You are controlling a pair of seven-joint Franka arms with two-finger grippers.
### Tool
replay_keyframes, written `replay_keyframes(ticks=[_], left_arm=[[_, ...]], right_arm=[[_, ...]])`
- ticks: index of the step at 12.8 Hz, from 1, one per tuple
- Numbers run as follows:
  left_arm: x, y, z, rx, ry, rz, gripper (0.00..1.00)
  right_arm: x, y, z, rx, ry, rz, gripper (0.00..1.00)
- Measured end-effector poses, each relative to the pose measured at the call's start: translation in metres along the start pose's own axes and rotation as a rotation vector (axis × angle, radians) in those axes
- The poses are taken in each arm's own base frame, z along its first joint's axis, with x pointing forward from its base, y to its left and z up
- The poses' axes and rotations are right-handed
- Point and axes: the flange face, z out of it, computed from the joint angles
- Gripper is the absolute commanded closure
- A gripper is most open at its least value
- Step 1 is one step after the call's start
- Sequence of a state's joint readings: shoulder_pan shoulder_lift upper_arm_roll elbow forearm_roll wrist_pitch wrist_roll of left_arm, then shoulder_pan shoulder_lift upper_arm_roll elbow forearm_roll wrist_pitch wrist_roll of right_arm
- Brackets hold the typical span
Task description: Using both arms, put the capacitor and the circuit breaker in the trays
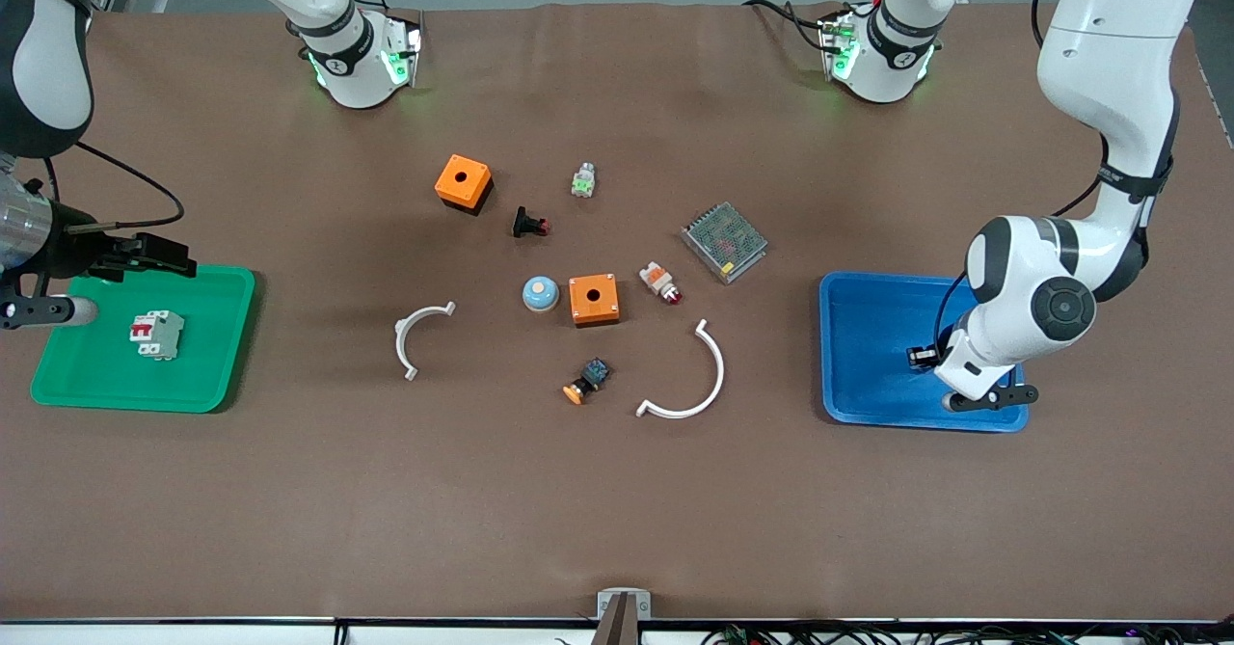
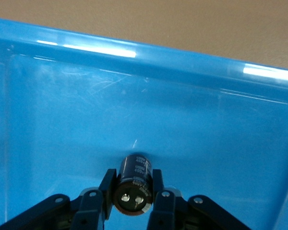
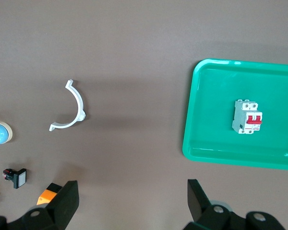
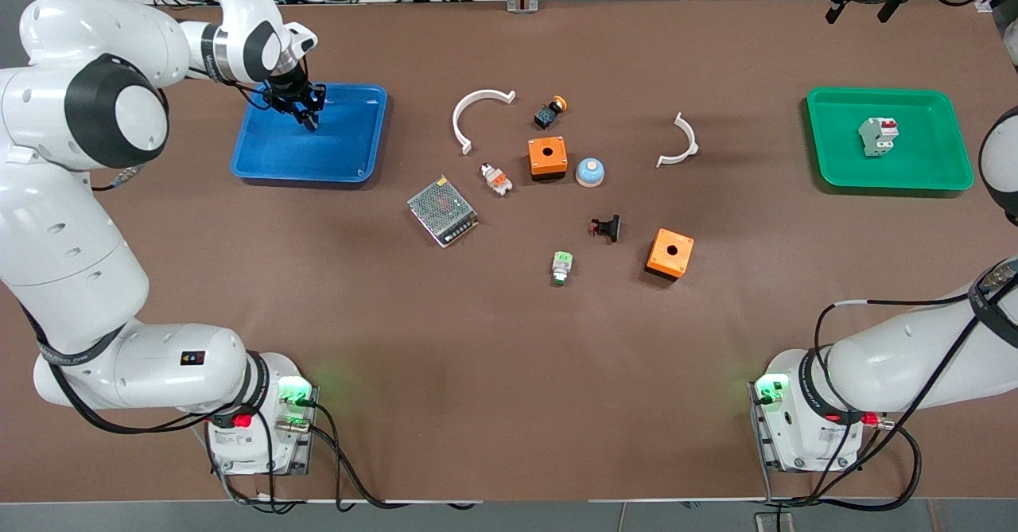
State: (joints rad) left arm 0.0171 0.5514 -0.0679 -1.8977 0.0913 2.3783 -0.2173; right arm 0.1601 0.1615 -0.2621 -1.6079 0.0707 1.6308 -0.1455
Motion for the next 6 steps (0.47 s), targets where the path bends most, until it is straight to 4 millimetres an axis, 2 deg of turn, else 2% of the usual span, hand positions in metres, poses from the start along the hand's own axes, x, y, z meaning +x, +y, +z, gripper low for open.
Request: replay_keyframes(ticks=[3,4,5,6], left_arm=[[0.000,0.000,0.003,0.000,-0.001,0.000,0.79],[0.000,0.000,0.003,0.000,-0.001,0.000,0.60],[0.000,0.000,0.003,0.000,-0.001,0.000,0.24],[0.000,0.000,0.003,0.000,-0.002,0.000,0.09]], right_arm=[[0.001,0.004,-0.007,-0.005,0.017,0.006,0.00],[0.001,0.005,-0.014,-0.007,0.033,0.007,0.00],[0.002,0.005,-0.024,-0.010,0.052,0.007,0.00],[0.002,0.004,-0.032,-0.013,0.068,0.007,0.00]])
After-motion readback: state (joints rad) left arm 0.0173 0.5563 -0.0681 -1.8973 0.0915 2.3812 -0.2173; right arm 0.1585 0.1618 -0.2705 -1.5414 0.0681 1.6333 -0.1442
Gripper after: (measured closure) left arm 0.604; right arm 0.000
